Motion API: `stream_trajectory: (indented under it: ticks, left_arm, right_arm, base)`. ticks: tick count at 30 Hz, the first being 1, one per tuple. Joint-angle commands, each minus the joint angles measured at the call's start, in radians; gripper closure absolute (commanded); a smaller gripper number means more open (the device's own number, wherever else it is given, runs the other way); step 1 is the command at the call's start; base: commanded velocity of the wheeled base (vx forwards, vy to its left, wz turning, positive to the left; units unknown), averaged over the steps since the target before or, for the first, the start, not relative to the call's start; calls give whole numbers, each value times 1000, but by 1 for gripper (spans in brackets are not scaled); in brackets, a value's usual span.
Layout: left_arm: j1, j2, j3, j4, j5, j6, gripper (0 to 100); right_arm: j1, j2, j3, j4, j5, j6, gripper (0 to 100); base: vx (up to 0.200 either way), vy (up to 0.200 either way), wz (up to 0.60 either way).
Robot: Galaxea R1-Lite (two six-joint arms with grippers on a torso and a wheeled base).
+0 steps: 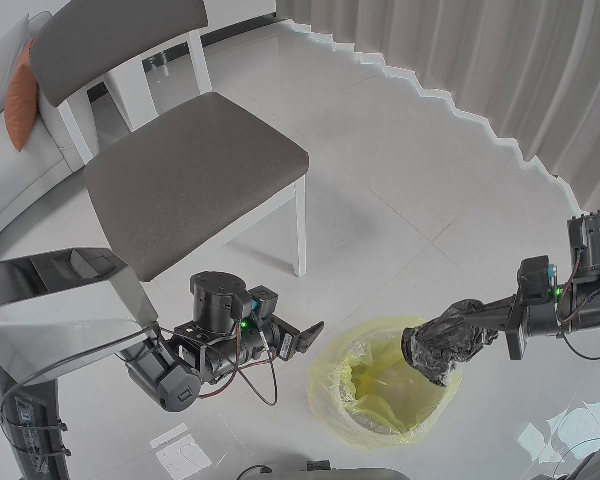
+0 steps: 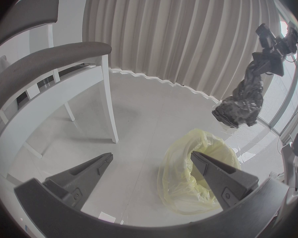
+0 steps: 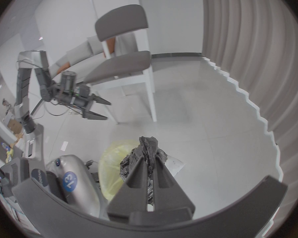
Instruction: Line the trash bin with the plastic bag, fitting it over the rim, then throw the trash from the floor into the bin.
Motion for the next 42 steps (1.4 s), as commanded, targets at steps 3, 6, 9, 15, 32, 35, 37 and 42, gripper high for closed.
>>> stream_trajectory:
  ticks: [3,6,9,15,32,35,37,42]
  left_arm:
    - [-1,16,16,-26,2,17,0]
    - [-1,17,27,-43,2,17,0]
    - [-1,17,39,-61,2,16,0]
    - [2,20,78,-110,5,16,0]
    - [29,50,118,-190,2,16,0]
    - [34,60,119,-198,4,16,0]
    - [34,68,119,-204,4,16,0]
    - [35,83,119,-221,-1,16,0]
  right_arm:
    - [80,20,81,-18,3,-2,100]
    - [118,46,109,-44,2,0,100]
    - [130,79,118,-65,-1,-2,100]
    - [132,205,133,-124,2,-6,100]
    - [120,580,153,-454,6,12,100]
    - [118,635,138,-477,6,12,100]
    - [118,667,126,-495,8,12,100]
    - [98,724,80,-509,8,12,100]
  base:
    - [0,0,0]
    - [0,0,0]
    - [0,0,0]
    - [0,0,0]
    - [0,0,0]
    - [0,0,0]
    - [0,0,0]
    - [0,0,0]
